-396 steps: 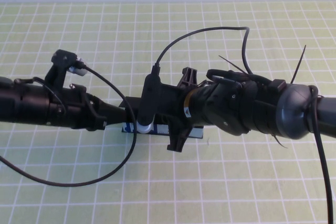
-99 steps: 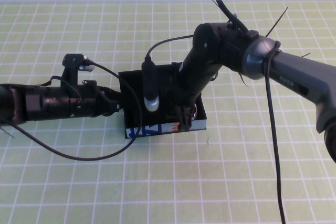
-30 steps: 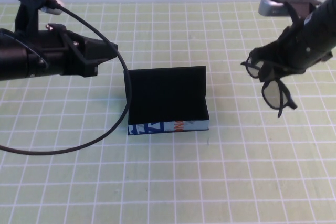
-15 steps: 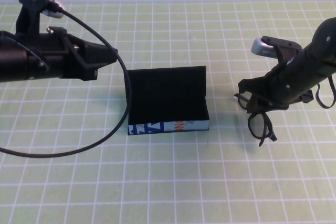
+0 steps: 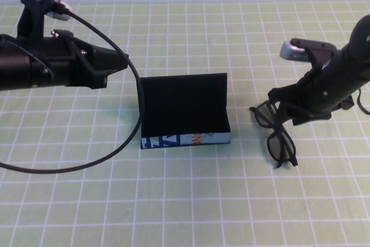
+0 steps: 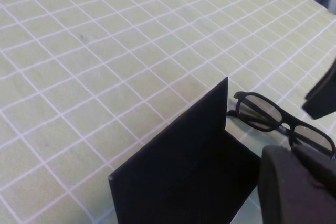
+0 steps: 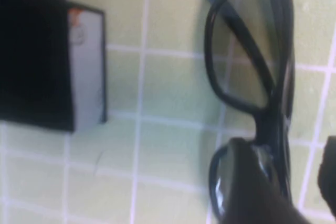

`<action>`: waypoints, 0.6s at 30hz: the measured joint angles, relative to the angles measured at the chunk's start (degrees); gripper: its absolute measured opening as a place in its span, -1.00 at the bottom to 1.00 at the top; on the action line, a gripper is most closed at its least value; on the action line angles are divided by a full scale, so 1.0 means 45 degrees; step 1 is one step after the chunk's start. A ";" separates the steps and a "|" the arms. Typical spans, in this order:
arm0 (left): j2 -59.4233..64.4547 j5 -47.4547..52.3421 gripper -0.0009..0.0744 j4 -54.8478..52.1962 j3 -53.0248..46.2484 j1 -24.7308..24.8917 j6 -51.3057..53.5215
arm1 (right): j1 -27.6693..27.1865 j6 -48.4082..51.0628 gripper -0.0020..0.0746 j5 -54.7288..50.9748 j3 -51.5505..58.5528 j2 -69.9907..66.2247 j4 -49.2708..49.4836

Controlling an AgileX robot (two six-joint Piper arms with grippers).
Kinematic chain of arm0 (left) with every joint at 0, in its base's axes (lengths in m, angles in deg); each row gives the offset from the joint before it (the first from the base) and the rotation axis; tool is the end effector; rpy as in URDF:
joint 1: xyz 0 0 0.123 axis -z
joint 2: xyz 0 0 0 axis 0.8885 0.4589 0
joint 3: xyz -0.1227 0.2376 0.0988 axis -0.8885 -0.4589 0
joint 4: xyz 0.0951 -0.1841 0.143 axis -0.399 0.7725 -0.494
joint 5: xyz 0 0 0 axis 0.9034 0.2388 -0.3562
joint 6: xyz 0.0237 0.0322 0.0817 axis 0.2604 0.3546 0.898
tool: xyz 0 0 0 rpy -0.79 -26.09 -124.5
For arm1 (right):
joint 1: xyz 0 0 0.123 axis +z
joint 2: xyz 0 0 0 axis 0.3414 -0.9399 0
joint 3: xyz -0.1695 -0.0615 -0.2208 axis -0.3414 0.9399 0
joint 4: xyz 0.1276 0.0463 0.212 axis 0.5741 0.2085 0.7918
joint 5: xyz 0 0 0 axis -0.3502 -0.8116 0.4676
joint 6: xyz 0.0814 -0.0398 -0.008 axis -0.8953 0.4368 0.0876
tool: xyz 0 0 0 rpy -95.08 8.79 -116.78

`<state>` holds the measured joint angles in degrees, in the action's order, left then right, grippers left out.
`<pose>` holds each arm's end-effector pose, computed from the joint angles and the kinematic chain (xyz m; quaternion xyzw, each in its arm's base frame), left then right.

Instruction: Take glasses out of glasses case

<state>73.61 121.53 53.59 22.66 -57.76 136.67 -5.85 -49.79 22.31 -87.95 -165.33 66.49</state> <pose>0.3063 -0.0921 0.3010 0.3001 0.7783 -0.3185 0.4503 0.3680 0.1120 0.2121 -0.0692 0.9783 0.1330 0.1430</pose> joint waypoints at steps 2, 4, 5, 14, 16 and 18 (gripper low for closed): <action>-0.0031 -0.0087 -0.99 0.0101 0.0000 0.0000 0.0000 | 0.0000 0.0000 -0.32 -0.0460 0.0000 0.0613 -0.0086; -0.0157 -0.0212 -0.99 0.0139 0.0000 0.0000 -0.0100 | 0.0000 0.0000 -0.46 -0.1039 0.0000 0.1342 -0.0119; -0.0252 -0.0295 -0.99 0.0139 -0.0024 0.0000 -0.0211 | 0.0000 0.0000 -0.55 -0.1359 0.0023 0.1728 -0.0119; -0.4240 -0.2723 -0.99 0.0400 -0.2037 0.0000 -0.0410 | 0.0442 -0.0283 -0.97 -0.2306 0.2503 0.6659 -0.0151; -0.5755 -0.3270 -0.99 0.0592 -0.2934 0.0000 -0.0410 | 0.0496 -0.0308 -0.98 -0.2379 0.3410 0.8053 -0.0097; -0.7190 -0.3825 -0.99 0.0846 -0.3913 0.0000 -0.0410 | 0.0541 -0.0330 -0.98 -0.2428 0.4419 0.9513 -0.0037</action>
<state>41.26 104.32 57.40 5.05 -57.76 134.82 -3.41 -51.27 11.38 -68.07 -122.52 66.32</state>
